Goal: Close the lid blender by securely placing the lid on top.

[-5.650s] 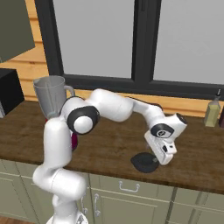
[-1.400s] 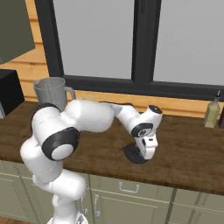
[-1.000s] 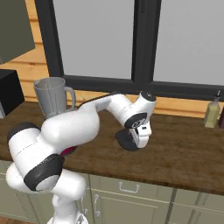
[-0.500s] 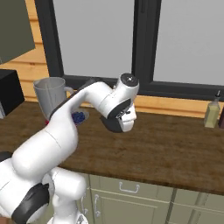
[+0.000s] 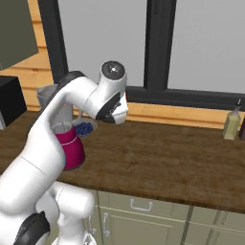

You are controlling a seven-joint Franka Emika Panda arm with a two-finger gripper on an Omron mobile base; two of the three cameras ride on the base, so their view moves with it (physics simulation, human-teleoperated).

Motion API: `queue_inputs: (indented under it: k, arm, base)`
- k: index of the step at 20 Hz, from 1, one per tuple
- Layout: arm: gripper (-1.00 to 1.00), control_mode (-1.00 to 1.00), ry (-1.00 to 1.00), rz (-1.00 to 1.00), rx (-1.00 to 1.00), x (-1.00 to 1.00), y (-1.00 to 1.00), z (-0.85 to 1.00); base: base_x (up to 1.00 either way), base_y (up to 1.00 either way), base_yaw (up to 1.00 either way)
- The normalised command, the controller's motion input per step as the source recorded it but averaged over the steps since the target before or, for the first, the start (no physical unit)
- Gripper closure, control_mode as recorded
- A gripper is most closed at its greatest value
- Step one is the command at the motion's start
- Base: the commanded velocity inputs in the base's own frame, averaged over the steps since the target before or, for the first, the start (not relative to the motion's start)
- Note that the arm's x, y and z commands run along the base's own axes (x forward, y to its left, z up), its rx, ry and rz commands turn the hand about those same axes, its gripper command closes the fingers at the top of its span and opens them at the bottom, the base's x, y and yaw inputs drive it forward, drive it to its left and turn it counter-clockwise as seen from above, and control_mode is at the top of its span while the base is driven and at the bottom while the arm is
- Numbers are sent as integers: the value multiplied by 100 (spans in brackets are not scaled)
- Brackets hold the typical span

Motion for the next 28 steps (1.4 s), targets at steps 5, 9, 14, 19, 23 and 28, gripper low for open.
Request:
queue_inputs:
  k: [5, 9, 14, 19, 23, 28]
  arm:
    - [100, -100, -5, 0, 0, 0, 70, 76]
    - [100, -100, 0, 0, 0, -7, 79, 73]
    - [100, -100, 0, 0, 0, -5, 99, 43]
    - [100, -100, 5, -2, 1, 26, 87, 10]
    - [100, -100, 12, 0, 2, 47, 58, 0]
    - [100, -100, 24, 0, 0, 43, 17, 0]
  base:
    - [0, 0, 0]
    - [0, 0, 0]
    - [0, 0, 0]
    - [0, 0, 0]
    - [0, 0, 0]
    - [0, 0, 0]
